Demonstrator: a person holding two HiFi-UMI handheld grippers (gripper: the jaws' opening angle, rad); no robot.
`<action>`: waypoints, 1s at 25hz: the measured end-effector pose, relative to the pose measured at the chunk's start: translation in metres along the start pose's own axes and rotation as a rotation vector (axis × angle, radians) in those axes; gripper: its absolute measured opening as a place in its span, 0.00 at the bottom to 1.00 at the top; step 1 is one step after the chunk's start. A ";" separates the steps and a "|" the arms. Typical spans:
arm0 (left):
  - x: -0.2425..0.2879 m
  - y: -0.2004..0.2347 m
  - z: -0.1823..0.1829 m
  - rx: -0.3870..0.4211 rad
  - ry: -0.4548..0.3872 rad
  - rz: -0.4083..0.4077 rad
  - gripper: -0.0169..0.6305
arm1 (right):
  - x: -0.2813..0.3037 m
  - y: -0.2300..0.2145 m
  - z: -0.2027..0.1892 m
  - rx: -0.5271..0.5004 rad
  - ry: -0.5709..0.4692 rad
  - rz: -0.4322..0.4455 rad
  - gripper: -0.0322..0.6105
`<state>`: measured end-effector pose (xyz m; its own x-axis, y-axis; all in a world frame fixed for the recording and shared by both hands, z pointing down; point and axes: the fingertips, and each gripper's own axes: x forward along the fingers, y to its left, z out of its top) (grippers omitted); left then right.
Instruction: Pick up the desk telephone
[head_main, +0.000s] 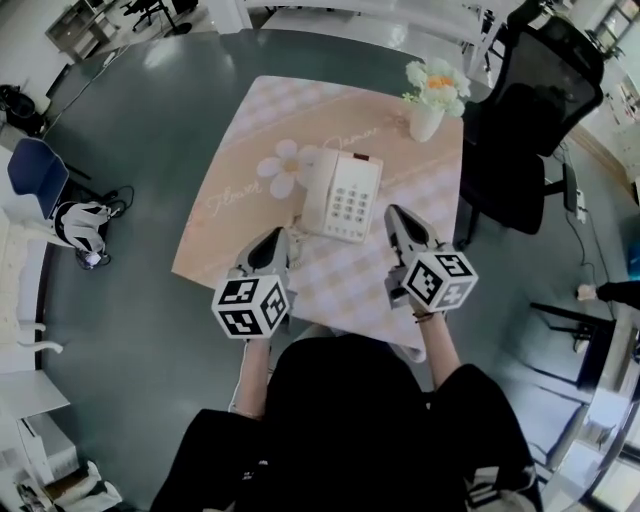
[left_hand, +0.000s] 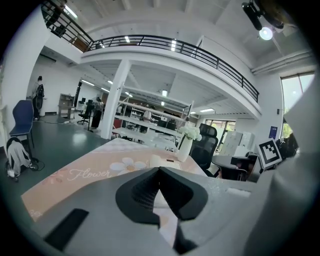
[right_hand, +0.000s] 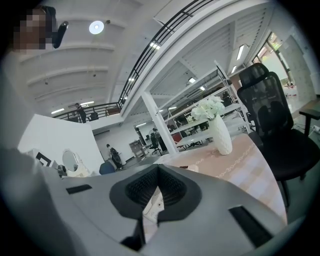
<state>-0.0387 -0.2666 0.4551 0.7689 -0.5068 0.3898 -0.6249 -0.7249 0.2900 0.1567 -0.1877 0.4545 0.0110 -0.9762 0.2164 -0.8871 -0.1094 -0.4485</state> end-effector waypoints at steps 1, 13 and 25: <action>0.005 0.001 0.000 0.005 0.010 -0.004 0.02 | 0.004 -0.001 -0.002 0.001 0.007 -0.004 0.04; 0.077 0.013 -0.003 0.038 0.178 -0.128 0.02 | 0.041 -0.028 -0.025 0.077 0.061 -0.089 0.04; 0.137 0.020 -0.021 -0.037 0.331 -0.271 0.08 | 0.069 -0.069 -0.048 0.205 0.097 -0.177 0.04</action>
<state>0.0515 -0.3413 0.5326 0.8249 -0.1189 0.5526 -0.4153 -0.7908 0.4497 0.1963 -0.2386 0.5417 0.1043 -0.9173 0.3843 -0.7634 -0.3215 -0.5602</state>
